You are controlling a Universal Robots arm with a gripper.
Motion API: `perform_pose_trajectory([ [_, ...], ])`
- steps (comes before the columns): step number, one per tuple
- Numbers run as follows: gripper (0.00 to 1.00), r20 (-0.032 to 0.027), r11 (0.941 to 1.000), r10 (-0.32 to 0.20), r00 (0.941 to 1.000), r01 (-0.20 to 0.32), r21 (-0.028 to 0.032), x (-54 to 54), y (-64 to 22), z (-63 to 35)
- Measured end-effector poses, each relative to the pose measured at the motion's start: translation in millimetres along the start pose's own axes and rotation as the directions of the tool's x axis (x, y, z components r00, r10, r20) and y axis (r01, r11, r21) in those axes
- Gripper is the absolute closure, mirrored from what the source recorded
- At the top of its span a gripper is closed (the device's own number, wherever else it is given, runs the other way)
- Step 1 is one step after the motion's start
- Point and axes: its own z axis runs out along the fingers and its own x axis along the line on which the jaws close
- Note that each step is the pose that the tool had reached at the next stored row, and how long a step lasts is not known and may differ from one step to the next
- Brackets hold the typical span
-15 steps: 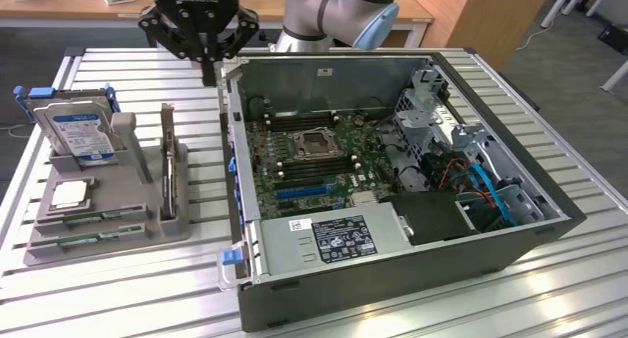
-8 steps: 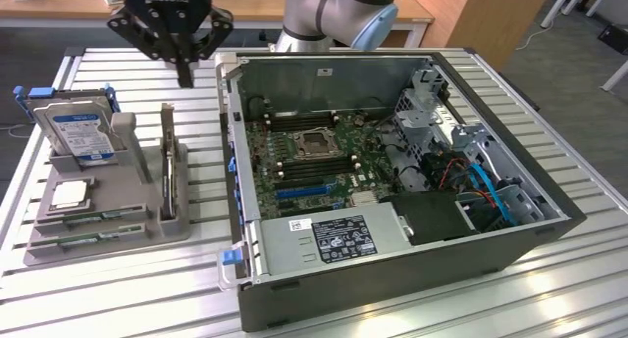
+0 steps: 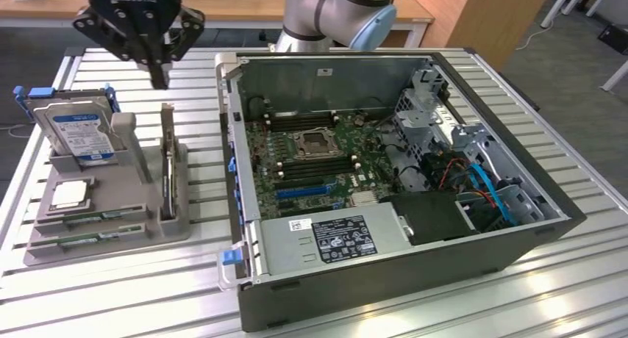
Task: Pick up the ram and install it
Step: 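Reach for the ram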
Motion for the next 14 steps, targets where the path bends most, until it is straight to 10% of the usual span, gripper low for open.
perform_pose_trajectory([
  [14,0.89,0.0,1.0,0.0,1.0,0.0,0.0001,57.2,-4.5,1.2],
])
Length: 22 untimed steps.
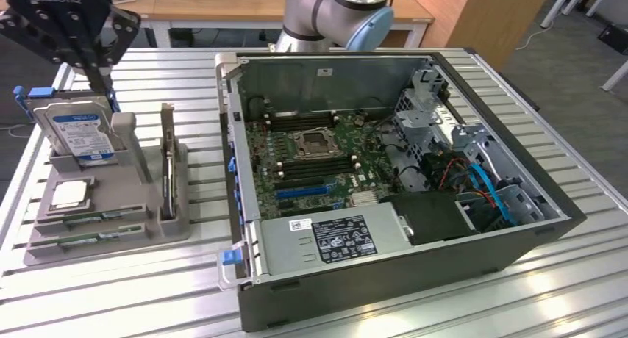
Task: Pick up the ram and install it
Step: 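Reach for the ram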
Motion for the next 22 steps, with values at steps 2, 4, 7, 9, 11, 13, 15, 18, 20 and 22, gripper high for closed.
perform_pose_trajectory([
  [2,0.89,-0.0001,1.0,0.0,1.0,0.0,0.0,7.3,-0.6,0.2],
  [4,0.89,0.0,1.0,0.0,1.0,0.0,-0.0001,13.7,-1.0,0.4],
  [7,0.89,0.0,1.0,0.001,1.0,-0.001,0.0,22.8,-1.8,0.7],
  [9,0.89,0.0,1.0,0.001,1.0,-0.001,0.0,28.5,-2.2,0.9],
  [11,0.89,0.0,1.0,0.002,1.0,-0.002,0.0,33.1,-2.6,1.1],
  [13,0.89,0.0,1.0,0.002,1.0,-0.002,0.0,34.3,-2.7,1.1],
  [15,0.89,0.0,1.0,0.002,1.0,-0.002,0.0,34.3,-2.7,1.1],
  [18,0.89,0.0,1.0,0.002,1.0,-0.002,0.0,34.3,-2.7,1.1],
  [20,0.89,-0.0001,1.0,0.002,1.0,-0.002,0.0001,34.4,-2.7,1.1],
  [22,0.89,0.0,1.0,0.002,1.0,-0.002,0.0,34.4,-2.7,1.1],
])
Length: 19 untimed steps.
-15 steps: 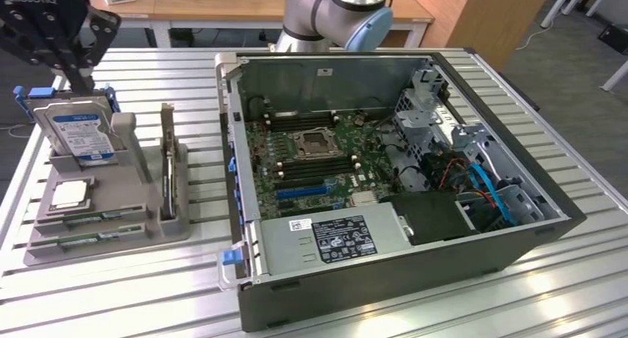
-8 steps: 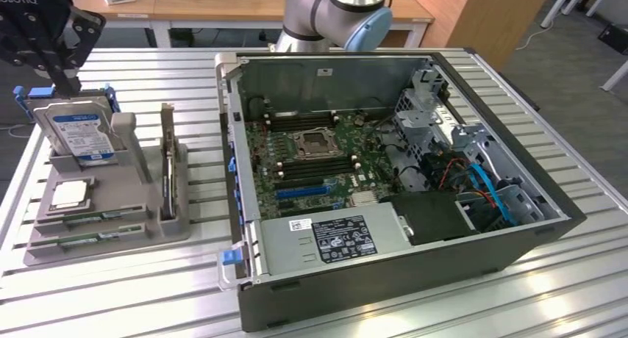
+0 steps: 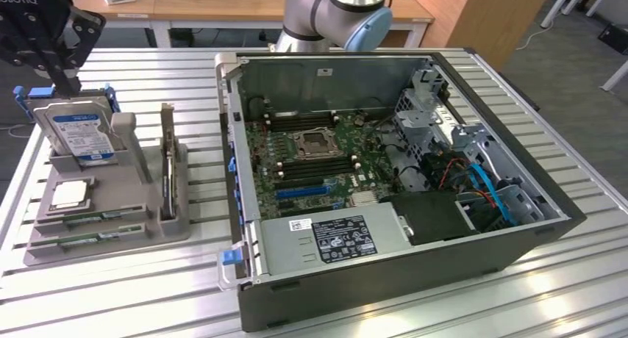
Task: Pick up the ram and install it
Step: 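Reach for the ram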
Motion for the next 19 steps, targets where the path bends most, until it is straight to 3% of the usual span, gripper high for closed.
perform_pose_trajectory([
  [6,0.89,0.0,1.0,0.0,1.0,0.0,0.0,-0.5,-6.3,-0.3],
  [19,0.89,0.0,1.0,0.0,1.0,0.0,0.0003,-2.3,-29.2,-1.3],
])
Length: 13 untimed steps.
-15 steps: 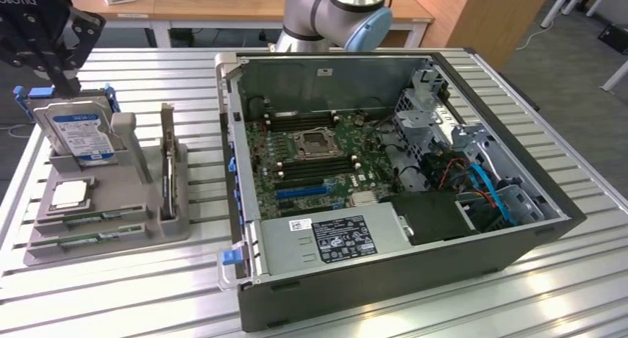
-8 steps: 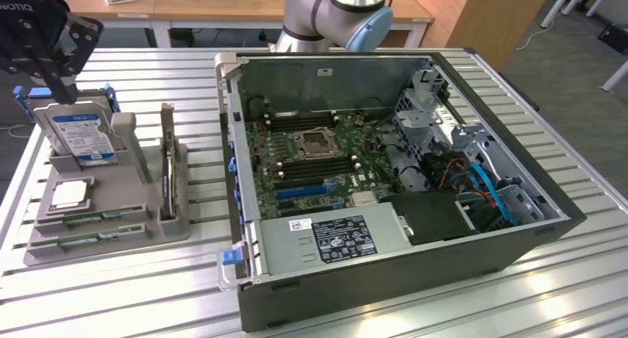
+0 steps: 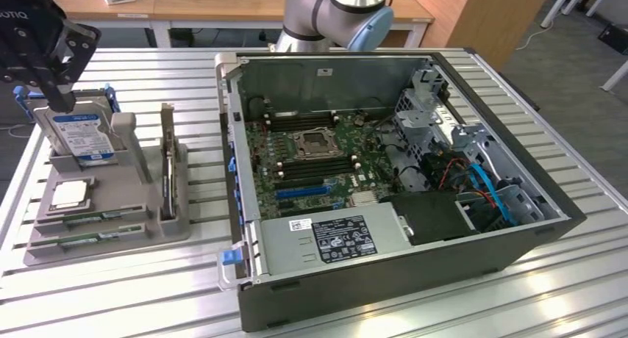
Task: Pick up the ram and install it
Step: 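Reach for the ram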
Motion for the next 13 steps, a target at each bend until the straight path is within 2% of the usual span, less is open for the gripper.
perform_pose_trajectory([
  [13,0.89,0.0004,1.0,0.0,1.0,0.0,-0.0003,0.1,-0.2,2.3],
])
